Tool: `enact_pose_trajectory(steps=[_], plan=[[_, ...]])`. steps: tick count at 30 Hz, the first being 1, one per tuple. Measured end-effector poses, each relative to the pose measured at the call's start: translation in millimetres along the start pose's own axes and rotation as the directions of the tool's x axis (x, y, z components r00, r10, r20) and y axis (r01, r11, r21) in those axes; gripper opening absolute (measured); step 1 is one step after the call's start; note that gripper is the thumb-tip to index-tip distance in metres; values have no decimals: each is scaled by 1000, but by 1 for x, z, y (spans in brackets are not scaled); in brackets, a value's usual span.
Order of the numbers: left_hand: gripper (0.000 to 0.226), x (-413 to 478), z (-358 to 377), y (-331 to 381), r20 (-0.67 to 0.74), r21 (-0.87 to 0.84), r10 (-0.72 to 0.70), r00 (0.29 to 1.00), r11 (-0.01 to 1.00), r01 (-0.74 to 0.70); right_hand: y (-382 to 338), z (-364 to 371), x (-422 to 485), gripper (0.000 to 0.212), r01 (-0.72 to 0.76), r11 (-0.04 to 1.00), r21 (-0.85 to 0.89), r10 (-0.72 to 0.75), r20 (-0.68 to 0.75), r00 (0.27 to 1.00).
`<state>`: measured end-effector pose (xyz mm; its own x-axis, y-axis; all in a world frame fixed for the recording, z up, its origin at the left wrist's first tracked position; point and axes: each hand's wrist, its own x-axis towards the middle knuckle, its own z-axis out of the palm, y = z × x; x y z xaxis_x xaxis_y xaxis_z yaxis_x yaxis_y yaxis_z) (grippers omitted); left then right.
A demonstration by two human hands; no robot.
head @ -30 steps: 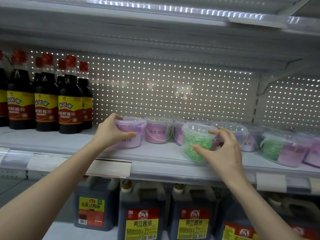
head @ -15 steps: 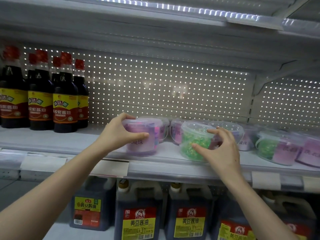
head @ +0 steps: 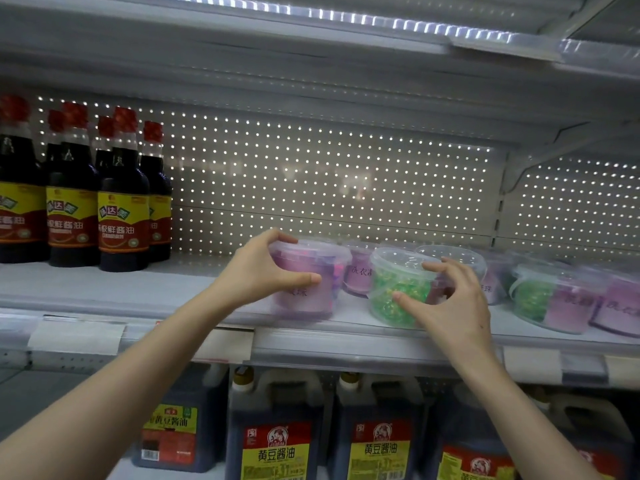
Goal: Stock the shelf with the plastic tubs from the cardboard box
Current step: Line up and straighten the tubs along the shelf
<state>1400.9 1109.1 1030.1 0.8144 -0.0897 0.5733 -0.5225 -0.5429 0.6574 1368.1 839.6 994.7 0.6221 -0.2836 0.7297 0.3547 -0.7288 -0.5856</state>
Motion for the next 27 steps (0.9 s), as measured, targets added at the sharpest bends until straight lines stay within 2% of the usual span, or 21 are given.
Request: enact_pose_trajectory(steps=[5, 10, 14, 20, 27], plan=[[62, 1, -23, -10, -29, 3, -45, 999, 999, 45, -2, 1, -1, 58, 8, 1000, -4, -8, -6, 1000], [62, 3, 2, 3, 33, -45, 13, 999, 999, -11, -2, 0, -1, 57, 13, 1000, -3, -13, -1, 1000], [63, 15, 21, 7, 52, 49, 16, 999, 999, -19, -1, 0, -2, 57, 11, 1000, 13, -11, -4, 1000], [63, 30, 31, -10, 23, 107, -87, 996, 991, 84, -1, 1, -1, 56, 21, 1000, 17, -21, 1, 1000], [70, 60, 24, -25, 92, 212, -178, 980, 965, 155, 0, 0, -1, 55, 18, 1000, 16, -18, 10, 1000]])
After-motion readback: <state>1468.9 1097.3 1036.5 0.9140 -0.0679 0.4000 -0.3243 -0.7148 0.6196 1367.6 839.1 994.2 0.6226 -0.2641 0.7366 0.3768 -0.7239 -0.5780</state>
